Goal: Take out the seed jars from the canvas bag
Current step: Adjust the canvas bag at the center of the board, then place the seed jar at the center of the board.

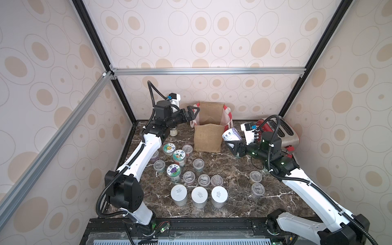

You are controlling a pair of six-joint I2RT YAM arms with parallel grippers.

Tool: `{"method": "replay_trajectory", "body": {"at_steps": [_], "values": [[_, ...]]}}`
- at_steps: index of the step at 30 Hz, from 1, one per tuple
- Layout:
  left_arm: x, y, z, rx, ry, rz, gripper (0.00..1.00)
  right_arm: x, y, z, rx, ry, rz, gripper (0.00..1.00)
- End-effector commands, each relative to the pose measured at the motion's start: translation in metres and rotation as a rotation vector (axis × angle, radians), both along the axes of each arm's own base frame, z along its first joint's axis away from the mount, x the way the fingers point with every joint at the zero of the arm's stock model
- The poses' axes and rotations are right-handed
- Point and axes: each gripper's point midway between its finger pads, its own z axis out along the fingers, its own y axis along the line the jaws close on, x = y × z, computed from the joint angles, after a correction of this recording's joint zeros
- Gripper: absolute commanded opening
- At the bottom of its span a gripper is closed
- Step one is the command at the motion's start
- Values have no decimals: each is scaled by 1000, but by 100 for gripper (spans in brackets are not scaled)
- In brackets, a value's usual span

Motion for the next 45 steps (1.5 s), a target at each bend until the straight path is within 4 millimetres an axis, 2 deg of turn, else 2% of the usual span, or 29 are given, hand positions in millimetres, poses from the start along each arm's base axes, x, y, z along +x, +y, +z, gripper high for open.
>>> {"method": "replay_trajectory", "body": {"at_steps": [1, 5, 7, 15, 19, 24, 27, 34, 40, 43, 45], "values": [[-53, -48, 12, -90, -26, -291, 98, -13, 5, 8, -4, -50, 80, 68], [-94, -86, 14, -101, -22, -447, 98, -19, 10, 4, -20, -37, 133, 68], [-107, -98, 12, -101, -19, -498, 98, -21, 13, 3, -24, -31, 153, 68], [-123, -124, -16, -72, 50, -592, 98, -27, 18, -4, -39, -3, 206, 68], [-125, -130, -21, -92, 74, -630, 98, -27, 18, -6, -43, 1, 210, 68], [-121, -133, -43, -46, 120, -636, 98, -29, 17, -7, -50, 1, 212, 68], [-120, -134, -49, -42, 139, -646, 98, -31, 16, -8, -54, 2, 212, 68], [-144, -146, -33, -180, 143, -779, 98, -29, 18, -15, -52, 11, 219, 68], [-158, -145, -34, -217, 165, -827, 98, -29, 19, -18, -52, 16, 222, 68], [-163, -143, -29, -253, 169, -851, 95, -29, 20, -20, -50, 20, 230, 68], [-165, -143, -26, -275, 172, -868, 89, -29, 21, -22, -50, 26, 236, 68]]}}
